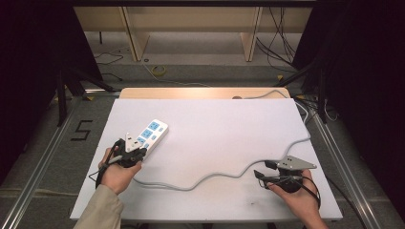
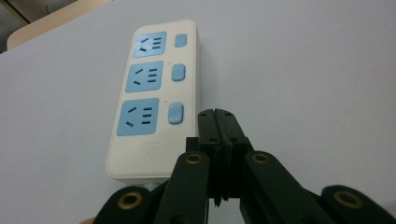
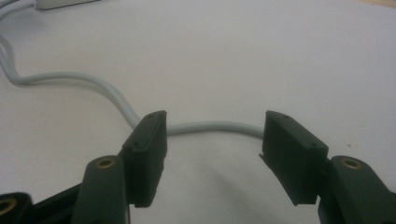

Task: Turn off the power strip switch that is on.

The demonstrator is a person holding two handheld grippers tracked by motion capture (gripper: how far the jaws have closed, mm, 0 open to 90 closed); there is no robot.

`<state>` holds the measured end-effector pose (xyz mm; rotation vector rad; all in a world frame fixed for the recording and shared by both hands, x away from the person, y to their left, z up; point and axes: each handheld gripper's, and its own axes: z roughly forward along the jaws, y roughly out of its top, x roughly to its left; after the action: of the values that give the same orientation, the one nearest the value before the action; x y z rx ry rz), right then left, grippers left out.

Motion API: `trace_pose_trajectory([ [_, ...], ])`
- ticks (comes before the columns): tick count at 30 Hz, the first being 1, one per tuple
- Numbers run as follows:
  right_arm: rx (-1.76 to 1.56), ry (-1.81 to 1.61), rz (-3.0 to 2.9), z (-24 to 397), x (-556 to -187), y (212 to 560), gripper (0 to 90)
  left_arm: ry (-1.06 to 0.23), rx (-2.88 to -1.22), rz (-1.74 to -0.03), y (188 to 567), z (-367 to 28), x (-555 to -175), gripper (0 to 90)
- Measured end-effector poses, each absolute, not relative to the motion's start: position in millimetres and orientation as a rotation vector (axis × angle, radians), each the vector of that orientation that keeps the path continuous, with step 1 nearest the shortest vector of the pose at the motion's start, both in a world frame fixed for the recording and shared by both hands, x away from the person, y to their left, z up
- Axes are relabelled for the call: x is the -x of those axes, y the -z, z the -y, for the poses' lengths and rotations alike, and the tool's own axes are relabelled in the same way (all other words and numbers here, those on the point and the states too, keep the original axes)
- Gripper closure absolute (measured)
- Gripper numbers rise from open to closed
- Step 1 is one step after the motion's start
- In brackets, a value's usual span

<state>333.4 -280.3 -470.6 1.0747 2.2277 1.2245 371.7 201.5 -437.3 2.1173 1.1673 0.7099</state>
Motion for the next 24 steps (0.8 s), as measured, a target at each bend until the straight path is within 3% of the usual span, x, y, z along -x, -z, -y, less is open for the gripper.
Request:
trace_pose_trajectory([
  [24,-1.075,-1.220,-2.217,282,-332,470,41.5,-0.721,-2.191,-1.116,435,-193,-393,89.8],
])
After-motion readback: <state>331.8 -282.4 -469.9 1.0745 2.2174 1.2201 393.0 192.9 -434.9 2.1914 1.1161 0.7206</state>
